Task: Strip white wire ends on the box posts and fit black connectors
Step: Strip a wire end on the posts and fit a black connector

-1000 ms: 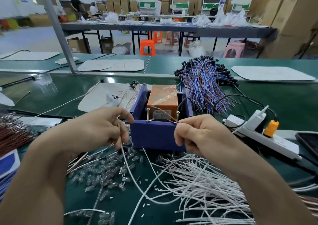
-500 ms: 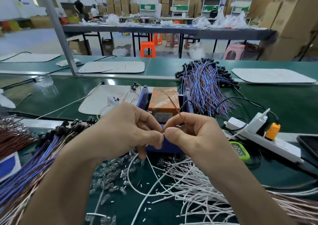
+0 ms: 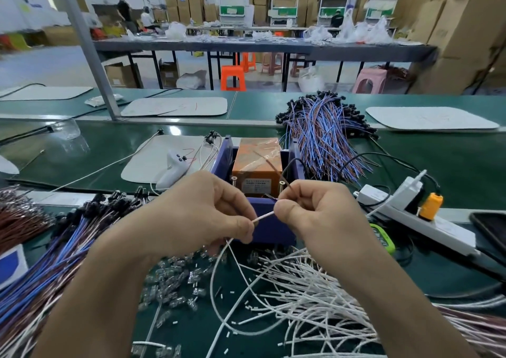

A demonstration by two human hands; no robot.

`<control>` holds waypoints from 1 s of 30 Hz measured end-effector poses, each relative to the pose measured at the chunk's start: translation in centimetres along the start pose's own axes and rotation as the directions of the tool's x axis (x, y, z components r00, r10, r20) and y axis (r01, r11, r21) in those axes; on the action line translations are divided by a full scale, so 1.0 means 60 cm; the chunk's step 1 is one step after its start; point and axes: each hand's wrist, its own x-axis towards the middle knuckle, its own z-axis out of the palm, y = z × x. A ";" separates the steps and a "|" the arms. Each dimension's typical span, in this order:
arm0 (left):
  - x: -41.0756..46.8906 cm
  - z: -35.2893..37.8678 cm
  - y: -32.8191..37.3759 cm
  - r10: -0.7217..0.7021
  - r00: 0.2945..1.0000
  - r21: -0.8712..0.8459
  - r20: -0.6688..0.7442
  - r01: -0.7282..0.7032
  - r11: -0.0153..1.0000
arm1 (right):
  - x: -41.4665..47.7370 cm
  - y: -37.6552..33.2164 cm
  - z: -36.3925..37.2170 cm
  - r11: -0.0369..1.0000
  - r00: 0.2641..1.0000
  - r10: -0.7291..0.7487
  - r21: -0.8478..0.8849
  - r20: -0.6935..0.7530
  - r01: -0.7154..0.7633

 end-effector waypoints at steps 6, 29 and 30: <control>-0.024 -0.036 -0.014 -0.101 0.991 0.082 -0.087 0.108 0.991 | -0.001 -0.006 -0.032 0.984 0.997 -0.060 -0.167 0.044 0.067; -0.004 -0.033 -0.032 -0.103 0.939 0.297 -0.328 0.206 0.932 | 0.008 0.002 -0.060 0.780 0.999 -0.035 -0.626 -0.041 0.002; -0.003 -0.033 -0.032 -0.104 0.940 0.290 -0.326 0.204 0.935 | 0.008 0.003 -0.060 0.780 0.998 -0.040 -0.626 -0.047 0.001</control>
